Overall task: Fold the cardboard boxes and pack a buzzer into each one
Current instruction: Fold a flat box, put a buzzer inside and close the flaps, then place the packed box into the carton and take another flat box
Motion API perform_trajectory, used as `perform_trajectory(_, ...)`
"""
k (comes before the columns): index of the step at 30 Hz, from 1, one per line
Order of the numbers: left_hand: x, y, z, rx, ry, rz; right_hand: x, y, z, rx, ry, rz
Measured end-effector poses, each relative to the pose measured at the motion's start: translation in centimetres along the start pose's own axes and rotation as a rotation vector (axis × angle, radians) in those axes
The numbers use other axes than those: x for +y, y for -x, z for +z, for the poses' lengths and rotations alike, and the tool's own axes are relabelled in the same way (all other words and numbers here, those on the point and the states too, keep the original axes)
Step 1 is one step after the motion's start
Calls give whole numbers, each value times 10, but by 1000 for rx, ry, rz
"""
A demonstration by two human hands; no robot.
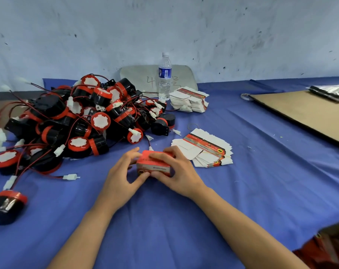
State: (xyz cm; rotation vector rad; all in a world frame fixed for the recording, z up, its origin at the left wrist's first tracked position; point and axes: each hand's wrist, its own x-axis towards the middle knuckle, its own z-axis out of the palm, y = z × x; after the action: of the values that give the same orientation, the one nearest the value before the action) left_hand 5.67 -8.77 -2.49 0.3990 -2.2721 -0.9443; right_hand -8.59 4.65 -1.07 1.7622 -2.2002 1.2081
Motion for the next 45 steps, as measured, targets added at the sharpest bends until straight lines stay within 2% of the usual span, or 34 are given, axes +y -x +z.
perform_trajectory(2, 1, 2, -3, 20, 85, -74, -11, 11, -17, 213, -164, 123)
perform_trajectory(3, 1, 2, -3, 30, 114, -104, -16, 19, -28, 381, -260, 206)
perform_trajectory(6, -3, -1, -2, 40, 164, -90, -21, 52, -68, 1072, -453, 432)
perform_trajectory(8, -4, -2, 0, 29, 166, -74, -15, 84, -97, 1500, -292, 532)
perform_trajectory(9, -6, -2, 0, 25, 164, -83, -13, 99, -109, 1640, -186, 572)
perform_trajectory(11, -8, -2, -1, 21, 162, -103, -11, 121, -120, 1737, -18, 655)
perform_trajectory(14, -12, -2, 1, 30, 163, -118, -9, 117, -112, 1622, 156, 729)
perform_trajectory(16, -14, -2, 2, 47, 174, -127, -7, 91, -104, 1435, 256, 703)
perform_trajectory(17, -15, -2, 2, 57, 182, -137, -4, 71, -100, 1254, 265, 733)
perform_trajectory(19, -15, -2, 2, 67, 188, -150, 5, 30, -85, 717, 277, 799)
perform_trajectory(21, -12, -2, 2, 68, 190, -156, 18, 0, -60, 212, 314, 755)
perform_trajectory(22, -10, -1, 2, 72, 192, -158, 25, -10, -47, 33, 330, 728)
perform_trajectory(24, -8, -1, 2, 88, 204, -166, 40, -21, -22, -175, 389, 719)
perform_trajectory(25, -7, -1, 2, 97, 213, -174, 45, -25, -14, -203, 433, 737)
perform_trajectory(27, -7, -1, 1, 109, 225, -192, 51, -30, -9, -157, 545, 748)
perform_trajectory(29, -8, -2, 0, 119, 250, -208, 51, -32, -9, -127, 602, 683)
perform_trajectory(32, -8, -2, 0, 123, 268, -218, 54, -27, -14, -46, 494, 593)
perform_trajectory(34, -9, -3, 0, 122, 279, -228, 54, -25, -19, 103, 368, 507)
perform_trajectory(36, -9, -3, -1, 121, 300, -236, 49, -26, -24, 305, 229, 351)
perform_trajectory(38, -9, -3, -2, 121, 304, -238, 39, -26, -26, 436, 162, 178)
perform_trajectory(42, -6, -2, -2, 144, 346, -233, 24, -27, -17, 398, 233, -70)
perform_trajectory(45, -3, -1, -4, 181, 432, -246, 9, -27, -4, 216, 302, -235)
